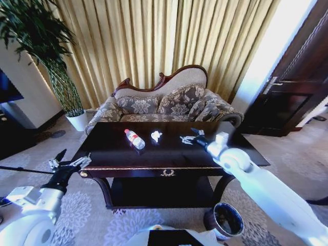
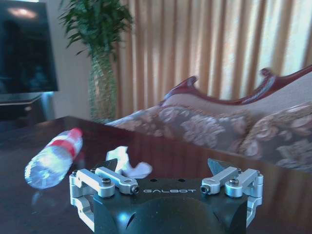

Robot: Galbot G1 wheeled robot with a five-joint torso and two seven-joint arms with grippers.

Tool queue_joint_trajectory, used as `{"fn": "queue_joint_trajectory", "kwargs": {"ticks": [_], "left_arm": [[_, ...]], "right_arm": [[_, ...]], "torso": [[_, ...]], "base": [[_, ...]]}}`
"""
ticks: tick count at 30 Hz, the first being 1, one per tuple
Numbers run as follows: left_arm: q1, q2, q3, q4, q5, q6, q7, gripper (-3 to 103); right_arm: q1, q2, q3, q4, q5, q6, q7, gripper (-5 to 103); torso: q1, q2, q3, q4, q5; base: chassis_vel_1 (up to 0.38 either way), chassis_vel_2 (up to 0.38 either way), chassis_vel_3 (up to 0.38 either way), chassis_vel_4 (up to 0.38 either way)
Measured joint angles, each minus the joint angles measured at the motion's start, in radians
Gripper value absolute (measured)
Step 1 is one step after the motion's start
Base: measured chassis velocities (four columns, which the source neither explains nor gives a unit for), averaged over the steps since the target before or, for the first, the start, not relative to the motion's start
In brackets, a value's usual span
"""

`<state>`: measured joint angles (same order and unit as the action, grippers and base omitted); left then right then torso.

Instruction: Move to the front of the table and place the trash on the table into the trash bin.

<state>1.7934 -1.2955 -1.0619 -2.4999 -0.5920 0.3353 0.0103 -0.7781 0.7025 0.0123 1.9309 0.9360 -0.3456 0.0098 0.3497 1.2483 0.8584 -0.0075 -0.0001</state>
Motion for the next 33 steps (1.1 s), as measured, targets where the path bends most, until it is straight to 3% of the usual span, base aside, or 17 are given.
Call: {"fn": "queue_joint_trajectory", "kwargs": {"ticks": [8,16,33], "left_arm": [[-0.005,-0.005,0.006,0.0,0.007,0.0,-0.001,100],[-0.002,-0.024,0.003,0.0,0.015,-0.003,0.0,100],[-0.012,-0.034,0.023,0.0,0.037,-0.004,-0.001,100]], "right_arm": [[0.127,0.07,-0.146,-0.065,0.002,-0.012,0.01,100],[0.279,0.188,-0.267,-0.179,-0.007,-0.033,0.042,100],[0.342,0.281,-0.363,-0.3,-0.024,-0.023,0.038,100]], "torso": [[0.0,0.0,0.0,-0.0002,-0.0002],[0.0,0.0,0.0,0.0002,-0.0002],[0.0,0.0,0.0,0.0003,0.0]], "base": [[0.0,0.0,0.0,0.0],[0.0,0.0,0.0,0.0],[0.0,0.0,0.0,0.0]]}}
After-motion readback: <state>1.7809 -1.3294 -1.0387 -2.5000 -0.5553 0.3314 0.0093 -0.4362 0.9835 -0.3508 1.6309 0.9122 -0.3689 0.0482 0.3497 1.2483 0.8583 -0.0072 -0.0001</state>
